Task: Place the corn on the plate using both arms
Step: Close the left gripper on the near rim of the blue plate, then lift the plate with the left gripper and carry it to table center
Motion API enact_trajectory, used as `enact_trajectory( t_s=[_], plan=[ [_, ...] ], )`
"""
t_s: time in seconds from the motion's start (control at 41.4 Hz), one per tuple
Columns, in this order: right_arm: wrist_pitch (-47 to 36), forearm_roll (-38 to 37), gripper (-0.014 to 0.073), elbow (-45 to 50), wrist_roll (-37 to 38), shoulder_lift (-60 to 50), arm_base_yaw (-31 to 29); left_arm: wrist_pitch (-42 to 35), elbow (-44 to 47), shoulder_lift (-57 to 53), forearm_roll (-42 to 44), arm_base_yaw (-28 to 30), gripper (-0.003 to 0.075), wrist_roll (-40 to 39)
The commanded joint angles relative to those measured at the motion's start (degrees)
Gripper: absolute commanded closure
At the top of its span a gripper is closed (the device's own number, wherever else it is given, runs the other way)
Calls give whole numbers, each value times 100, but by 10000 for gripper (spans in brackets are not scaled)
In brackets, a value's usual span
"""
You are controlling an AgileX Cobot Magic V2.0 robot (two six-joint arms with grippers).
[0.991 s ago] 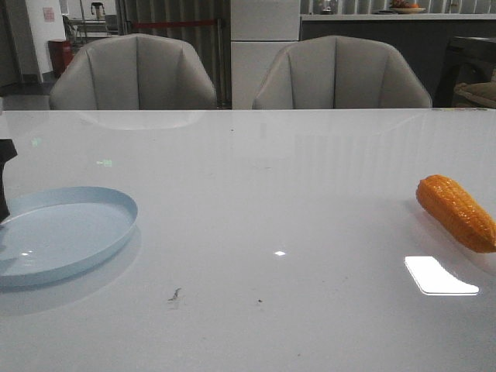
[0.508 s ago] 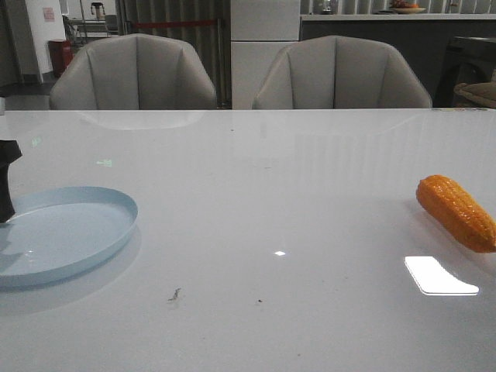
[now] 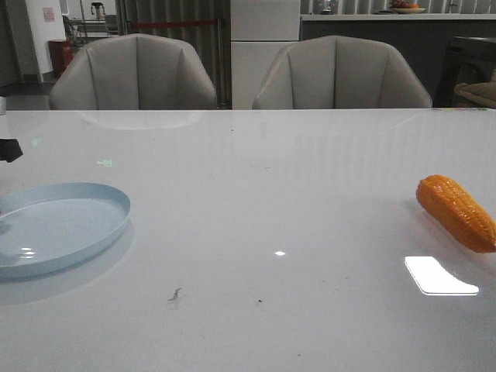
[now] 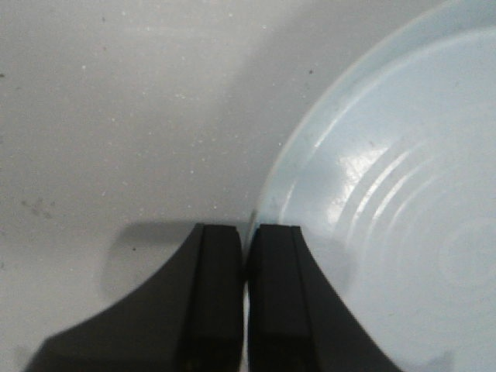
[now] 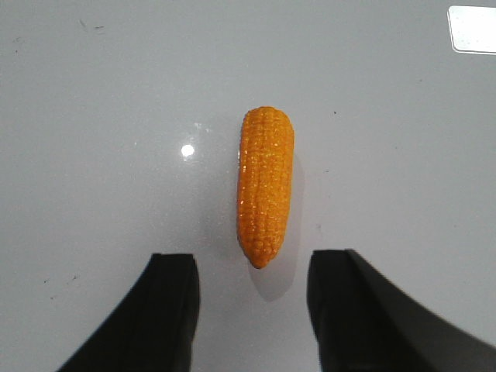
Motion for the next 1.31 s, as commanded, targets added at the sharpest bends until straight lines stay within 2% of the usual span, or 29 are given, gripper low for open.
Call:
enact_trajectory(
  t_s=[0.0, 0.314, 0.653, 0.798, 0.967, 1.281],
  plan=[
    [-420, -9, 158, -185, 3, -30, 26, 29, -174, -307, -95, -11, 631, -15],
    [-420, -9, 158, -185, 3, -30, 26, 412, -444, -307, -623, -11, 631, -15],
    [-420, -9, 158, -185, 3, -30, 26, 1144, -1407, -307, -1975, -56, 631, -6],
    [-420, -9, 158, -185, 3, -30, 26, 1369, -1871, -307, -2395, -358, 631, -6],
    [-420, -9, 158, -185, 3, -30, 26, 1313, -2082, -307, -2593, -985, 631, -6],
    [-420, -9, 158, -185, 3, -30, 26, 936, -2072, -280, -2285, -2124, 631, -53]
  ],
)
